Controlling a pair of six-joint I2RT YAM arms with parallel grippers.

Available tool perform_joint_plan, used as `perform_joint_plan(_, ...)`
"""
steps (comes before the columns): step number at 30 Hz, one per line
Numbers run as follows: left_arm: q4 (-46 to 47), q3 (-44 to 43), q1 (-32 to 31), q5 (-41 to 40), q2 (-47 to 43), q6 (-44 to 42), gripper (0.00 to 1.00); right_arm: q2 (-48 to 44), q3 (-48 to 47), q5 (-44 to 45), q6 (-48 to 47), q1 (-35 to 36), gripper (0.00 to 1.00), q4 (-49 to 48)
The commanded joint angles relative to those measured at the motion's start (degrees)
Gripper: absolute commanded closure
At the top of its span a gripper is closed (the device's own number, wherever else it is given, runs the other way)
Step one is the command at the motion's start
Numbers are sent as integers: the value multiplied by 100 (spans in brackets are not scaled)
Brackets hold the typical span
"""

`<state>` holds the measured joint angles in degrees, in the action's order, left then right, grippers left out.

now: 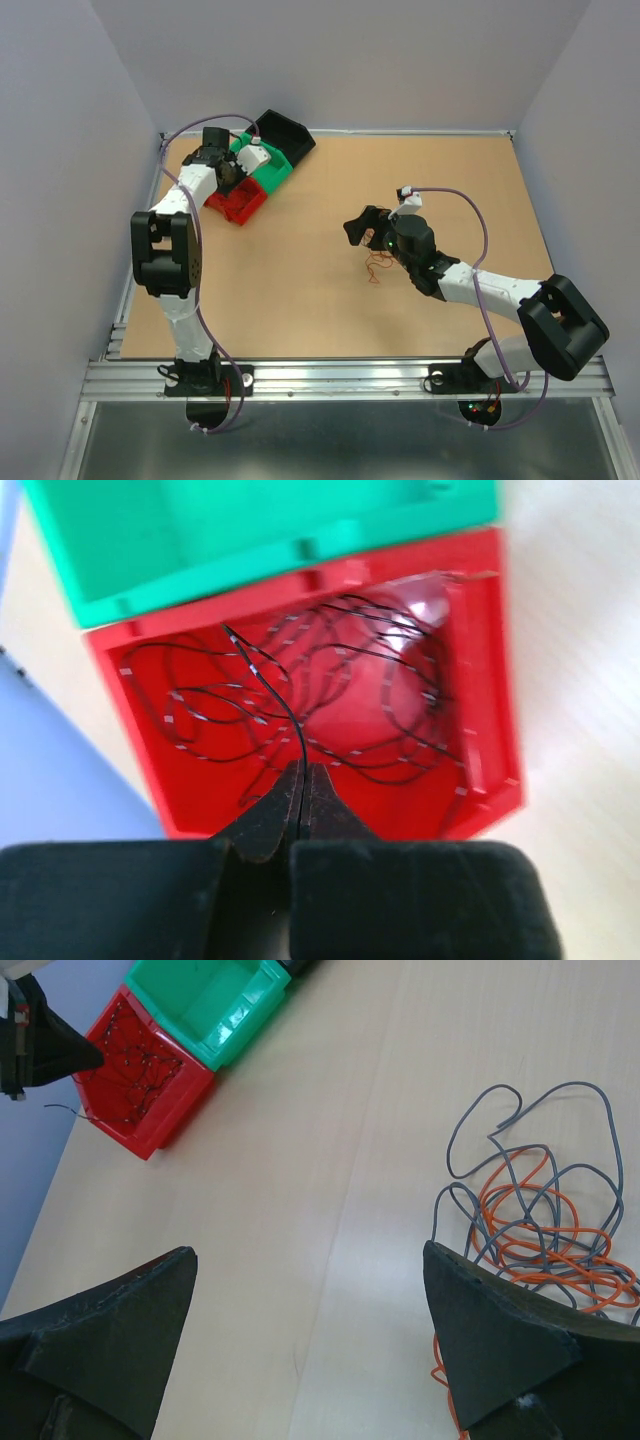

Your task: Untangle the cables

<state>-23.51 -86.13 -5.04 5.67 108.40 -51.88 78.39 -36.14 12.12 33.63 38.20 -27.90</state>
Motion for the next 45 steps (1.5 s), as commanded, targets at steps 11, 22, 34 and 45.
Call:
perform_joint_plan(11, 364, -404, 126, -435, 1271, 555, 100, 1, 19, -43, -93, -5, 0, -321)
perform_joint_plan(22, 514, 183, 64, -286, -27, 801, 62, -69, 46, -17, -84, 4, 0, -321)
perform_joint_plan(34, 786, 1019, 20, -172, -1022, 1399, 23, -113, 63, -43, -76, -5, 0, -313)
perform_joint_plan(45, 1366, 730, 423, -277, -1401, 1663, 7, -157, 81, -52, -84, -5, 0, -313)
